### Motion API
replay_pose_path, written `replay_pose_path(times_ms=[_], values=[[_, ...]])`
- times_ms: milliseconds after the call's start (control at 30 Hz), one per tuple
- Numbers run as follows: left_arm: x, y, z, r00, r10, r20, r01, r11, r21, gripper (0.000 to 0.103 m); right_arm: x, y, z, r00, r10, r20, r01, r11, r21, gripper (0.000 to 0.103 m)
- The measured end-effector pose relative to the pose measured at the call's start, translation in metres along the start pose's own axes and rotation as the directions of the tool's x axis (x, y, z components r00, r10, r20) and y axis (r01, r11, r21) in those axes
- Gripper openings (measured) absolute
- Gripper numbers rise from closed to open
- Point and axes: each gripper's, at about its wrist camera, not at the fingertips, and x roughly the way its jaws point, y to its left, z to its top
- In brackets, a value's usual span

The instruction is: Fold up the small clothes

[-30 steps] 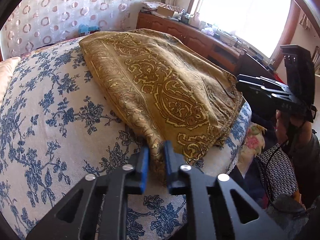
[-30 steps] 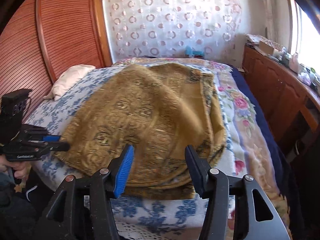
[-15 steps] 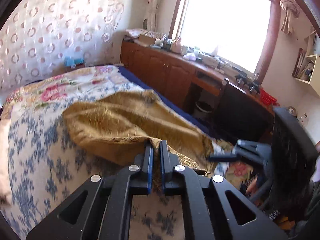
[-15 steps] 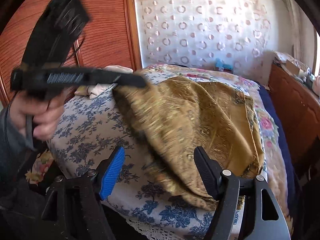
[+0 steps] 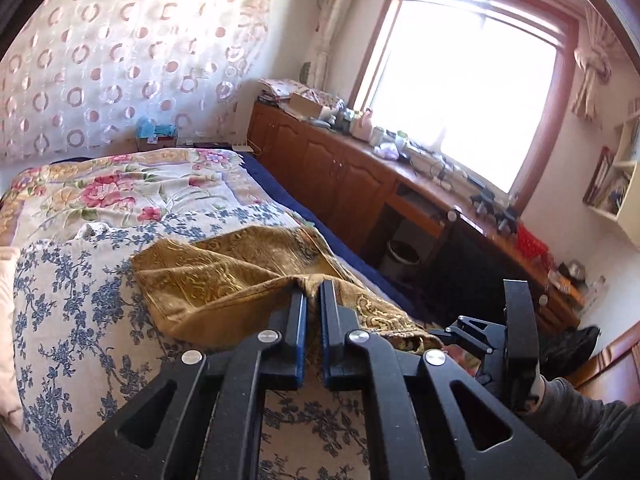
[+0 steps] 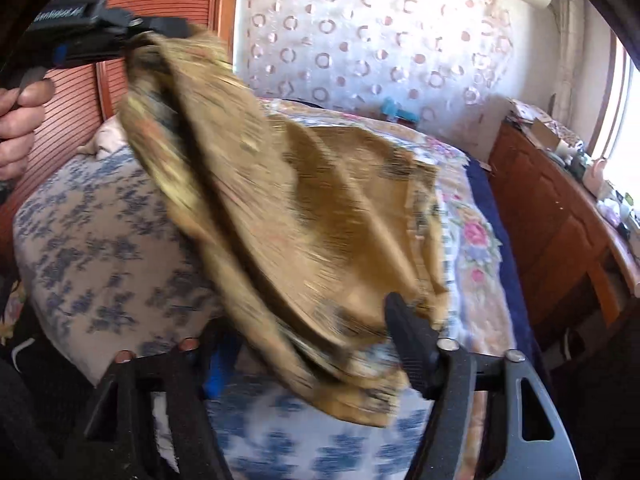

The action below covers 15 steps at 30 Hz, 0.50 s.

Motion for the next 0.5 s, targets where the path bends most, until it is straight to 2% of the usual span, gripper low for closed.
replay_pose_path(times_ms=[67,133,167,333,500], values=[[-0.001,0.012,0.004,1.0,0.001,0.016,-0.001,1.0,-0.024,0.007,0.002,-0.014,0.008,1.0,-0.015,0.001,0.015,1.0,-0.003,0.034],[-0.001,0.023,0.009,1.0,0.006,0.027,-0.005,0.999,-0.041,0.007,0.001,-0.021,0.023,0.999,-0.016,0.027,0.017,1.0,-0.014,0.016],[-0.002,0.027,0.011,0.999,0.016,0.034,-0.015,0.999,-0.047,0.007,0.001,-0.024,0.033,0.999,-0.019,0.048,0.02,0.999,-0.024,0.012],[0.001,0.058,0.021,0.993,0.105,0.047,-0.102,0.992,-0.072,0.007,0.014,-0.024,0.099,0.99,-0.049,0.132,0.063,0.992,-0.105,0.01],[0.015,0.091,0.021,0.985,0.174,0.018,-0.172,0.98,-0.099,0.008,0.067,-0.014,0.151,0.993,-0.013,0.116,0.034,0.983,-0.181,0.009]])
